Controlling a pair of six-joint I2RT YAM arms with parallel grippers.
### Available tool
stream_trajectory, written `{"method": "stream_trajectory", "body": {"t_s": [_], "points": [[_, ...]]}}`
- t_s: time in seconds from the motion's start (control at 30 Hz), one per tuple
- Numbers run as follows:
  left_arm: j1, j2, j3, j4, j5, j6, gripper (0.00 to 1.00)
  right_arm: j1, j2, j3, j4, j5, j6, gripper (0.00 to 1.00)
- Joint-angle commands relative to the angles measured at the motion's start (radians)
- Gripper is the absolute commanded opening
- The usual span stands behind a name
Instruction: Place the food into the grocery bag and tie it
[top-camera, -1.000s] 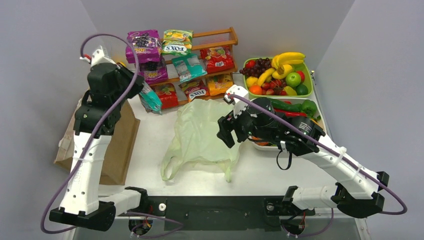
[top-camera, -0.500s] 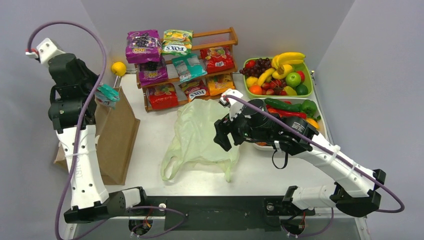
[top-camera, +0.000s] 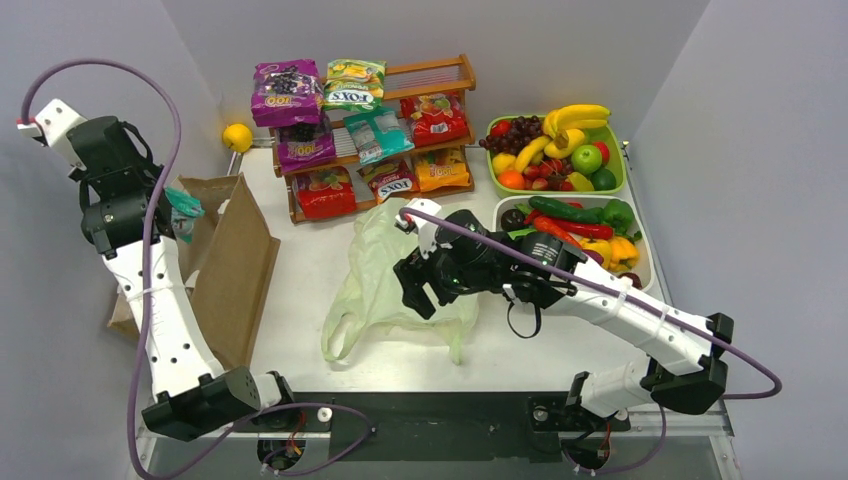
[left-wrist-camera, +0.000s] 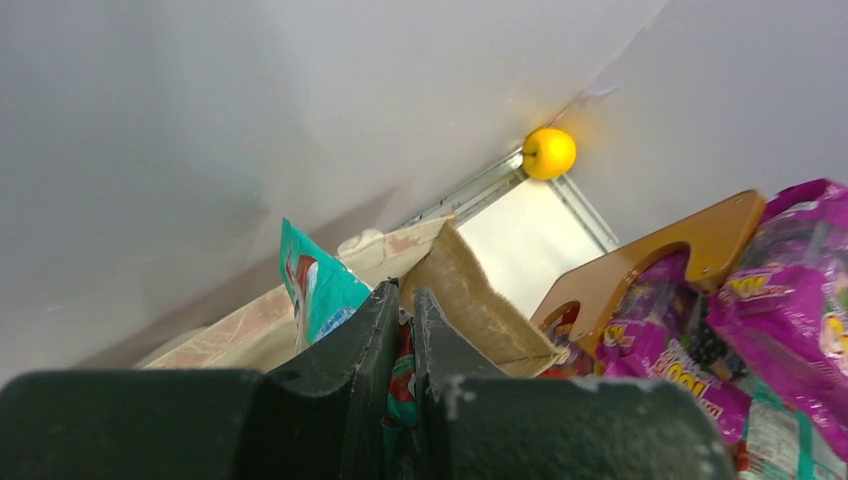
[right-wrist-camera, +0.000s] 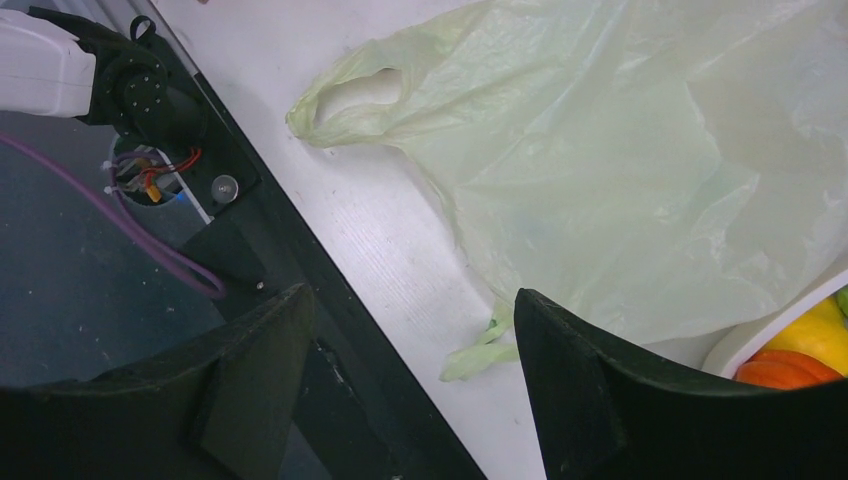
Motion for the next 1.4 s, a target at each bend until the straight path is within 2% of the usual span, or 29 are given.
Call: {"method": "stream_trajectory", "body": {"t_s": [0.0, 0.17, 0.37, 0.4, 0.43, 0.47, 0.53, 0.57, 0.8, 0.93, 1.1, 1.23, 1.27, 1.37], "points": [[0.016, -0.057, -0.096, 0.116, 0.035, -0.01, 0.0, 0.025, 0.025, 0.064, 0.002, 0.021, 0.014, 0.7], [0.017, -0.112, -0.252, 0.168, 0.063, -0.027, 0.0, 0.041, 0.043, 0.072, -0.002, 0.037, 0.021, 0.7], [0.017, -0.129, -0.301, 0.181, 0.107, -0.044, 0.02, 0.054, 0.041, 0.061, -0.002, 0.054, 0.029, 0.7], [0.017, -0.131, -0.3, 0.179, 0.111, -0.046, 0.19, 0.055, 0.041, 0.06, -0.002, 0.055, 0.03, 0.7], [0.017, -0.131, -0.299, 0.178, 0.116, -0.046, 0.3, 0.054, 0.039, 0.06, -0.002, 0.056, 0.029, 0.7], [0.017, -0.132, -0.297, 0.177, 0.124, -0.049, 0.56, 0.056, 0.039, 0.06, -0.001, 0.056, 0.029, 0.7], [0.017, -0.136, -0.292, 0.17, 0.14, -0.054, 0.78, 0.056, 0.038, 0.061, -0.003, 0.056, 0.029, 0.7], [0.016, -0.138, -0.29, 0.168, 0.143, -0.055, 0.81, 0.057, 0.038, 0.062, -0.003, 0.056, 0.028, 0.7], [0.004, -0.174, -0.28, 0.156, 0.178, -0.067, 0.83, 0.056, 0.038, 0.071, -0.01, 0.09, 0.018, 0.7], [-0.055, -0.189, -0.274, 0.143, 0.181, -0.071, 0.84, 0.057, 0.04, 0.077, -0.008, 0.122, 0.005, 0.7], [-0.25, -0.187, -0.237, 0.099, 0.069, -0.035, 0.84, 0.055, 0.06, 0.115, -0.007, 0.192, -0.004, 0.7], [-0.38, -0.189, -0.243, 0.1, 0.06, -0.031, 0.84, 0.053, 0.068, 0.146, -0.003, 0.253, 0.01, 0.7], [-0.448, -0.187, -0.244, 0.1, 0.054, -0.03, 0.84, 0.05, 0.067, 0.147, 0.001, 0.275, 0.016, 0.7], [-0.559, -0.178, -0.26, 0.093, 0.017, -0.025, 0.84, 0.043, 0.058, 0.148, 0.013, 0.328, 0.032, 0.7]]}}
